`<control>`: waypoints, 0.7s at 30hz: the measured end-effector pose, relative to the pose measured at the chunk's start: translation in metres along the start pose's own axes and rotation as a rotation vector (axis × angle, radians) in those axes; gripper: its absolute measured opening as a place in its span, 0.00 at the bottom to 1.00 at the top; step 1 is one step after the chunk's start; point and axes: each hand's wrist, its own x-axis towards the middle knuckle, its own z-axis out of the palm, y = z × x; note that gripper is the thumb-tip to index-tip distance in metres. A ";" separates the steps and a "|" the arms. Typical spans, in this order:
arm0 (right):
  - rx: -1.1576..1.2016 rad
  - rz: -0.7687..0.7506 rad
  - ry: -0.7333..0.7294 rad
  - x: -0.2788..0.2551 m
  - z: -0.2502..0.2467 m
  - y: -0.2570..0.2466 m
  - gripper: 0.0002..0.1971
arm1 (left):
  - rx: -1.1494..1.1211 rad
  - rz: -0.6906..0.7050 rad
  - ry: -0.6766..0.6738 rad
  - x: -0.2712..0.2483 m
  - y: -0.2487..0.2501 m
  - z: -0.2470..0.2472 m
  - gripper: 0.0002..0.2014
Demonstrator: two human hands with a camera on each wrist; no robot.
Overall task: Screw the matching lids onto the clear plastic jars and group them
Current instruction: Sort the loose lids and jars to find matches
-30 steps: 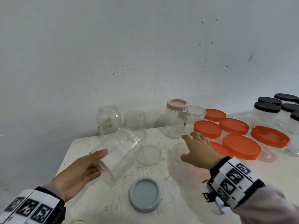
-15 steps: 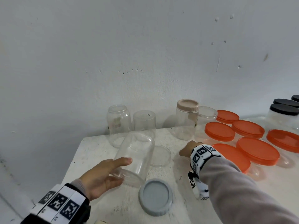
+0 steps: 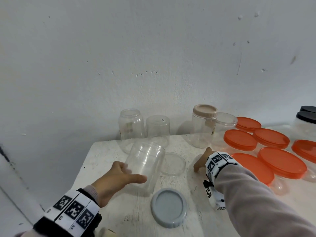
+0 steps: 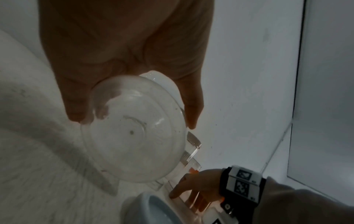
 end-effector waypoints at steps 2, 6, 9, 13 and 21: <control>-0.056 -0.004 -0.008 0.000 0.000 -0.002 0.41 | 0.045 0.038 0.021 0.003 -0.002 0.001 0.55; -0.075 0.019 0.032 -0.009 -0.005 -0.008 0.51 | 0.116 0.105 0.005 0.009 -0.005 0.004 0.57; -0.047 -0.024 0.070 -0.011 -0.013 -0.010 0.52 | 0.158 0.107 -0.029 0.011 -0.006 0.005 0.57; 0.086 -0.155 0.103 -0.018 -0.028 -0.014 0.55 | 0.293 0.098 -0.062 0.011 -0.005 0.004 0.59; 0.247 -0.486 -0.027 -0.051 -0.049 -0.050 0.53 | 0.306 0.142 -0.087 0.004 -0.011 0.007 0.54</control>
